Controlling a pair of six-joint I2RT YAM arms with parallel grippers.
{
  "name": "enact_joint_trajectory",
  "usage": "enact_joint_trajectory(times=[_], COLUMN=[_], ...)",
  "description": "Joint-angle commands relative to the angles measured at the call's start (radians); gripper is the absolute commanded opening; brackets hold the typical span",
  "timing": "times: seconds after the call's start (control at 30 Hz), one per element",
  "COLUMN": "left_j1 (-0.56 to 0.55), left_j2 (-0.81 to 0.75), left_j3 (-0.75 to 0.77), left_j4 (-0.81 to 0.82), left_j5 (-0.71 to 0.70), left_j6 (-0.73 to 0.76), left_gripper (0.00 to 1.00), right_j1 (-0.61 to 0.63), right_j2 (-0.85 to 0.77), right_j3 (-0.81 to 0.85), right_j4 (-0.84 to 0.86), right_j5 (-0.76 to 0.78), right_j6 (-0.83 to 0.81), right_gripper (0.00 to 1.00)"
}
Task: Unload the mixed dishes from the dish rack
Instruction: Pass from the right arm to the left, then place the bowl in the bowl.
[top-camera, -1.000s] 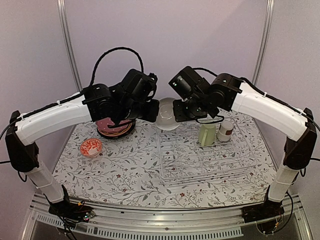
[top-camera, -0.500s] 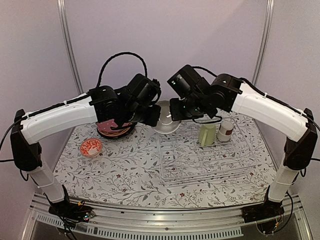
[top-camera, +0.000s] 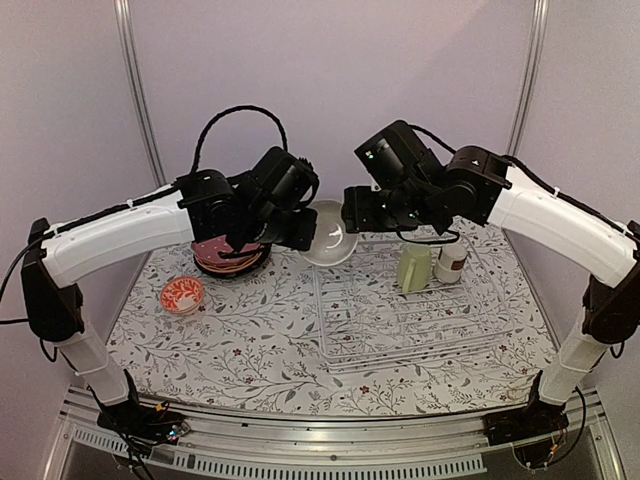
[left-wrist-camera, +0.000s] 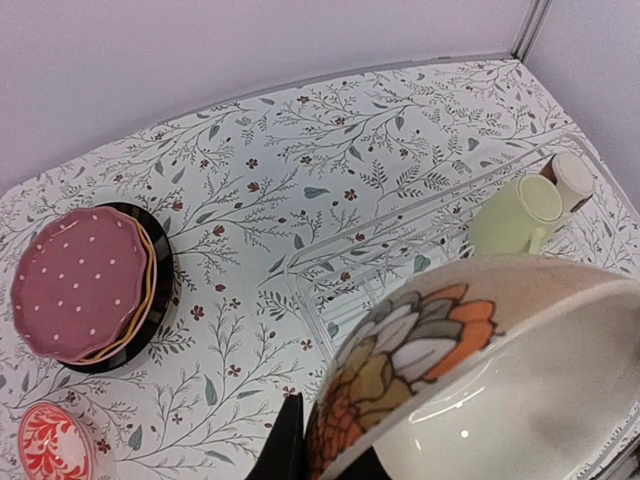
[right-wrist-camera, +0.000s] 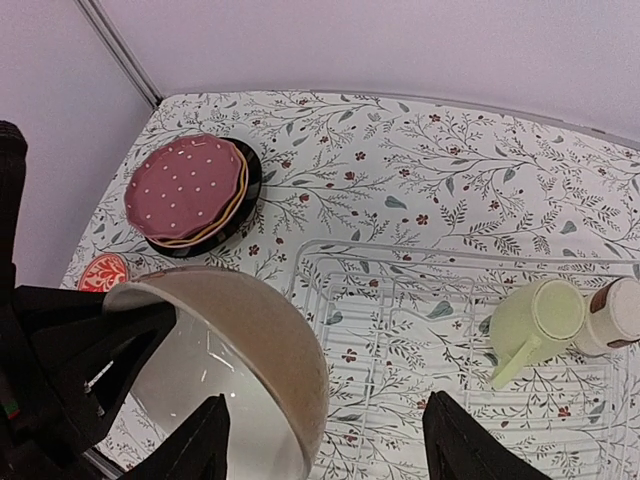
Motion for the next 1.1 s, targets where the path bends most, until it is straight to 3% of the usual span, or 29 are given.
enact_joint_trajectory(times=[0.0, 0.1, 0.4, 0.77, 1.07], left_j1=[0.062, 0.130, 0.373, 0.642, 0.764], left_j2=[-0.055, -0.102, -0.260, -0.386, -0.406], left_j3=[-0.011, -0.059, -0.223, -0.376, -0.450], left_j4=[0.008, 0.006, -0.051, -0.166, -0.236], left_j5=[0.012, 0.075, 0.231, 0.320, 0.321], left_j6=[-0.054, -0.078, -0.174, -0.267, -0.338], left_gripper=[0.00, 0.00, 0.00, 0.03, 0.01], right_j1=[0.001, 0.000, 0.000, -0.063, -0.074], right_j2=[-0.094, -0.146, -0.260, -0.387, -0.421], right_j3=[-0.070, -0.108, -0.229, -0.378, -0.430], right_j4=[0.057, 0.059, 0.052, 0.071, 0.076], right_j5=[-0.022, 0.007, 0.133, 0.166, 0.165], right_j6=[-0.030, -0.053, -0.157, -0.153, -0.145], right_gripper=[0.68, 0.70, 0.99, 0.99, 0.99])
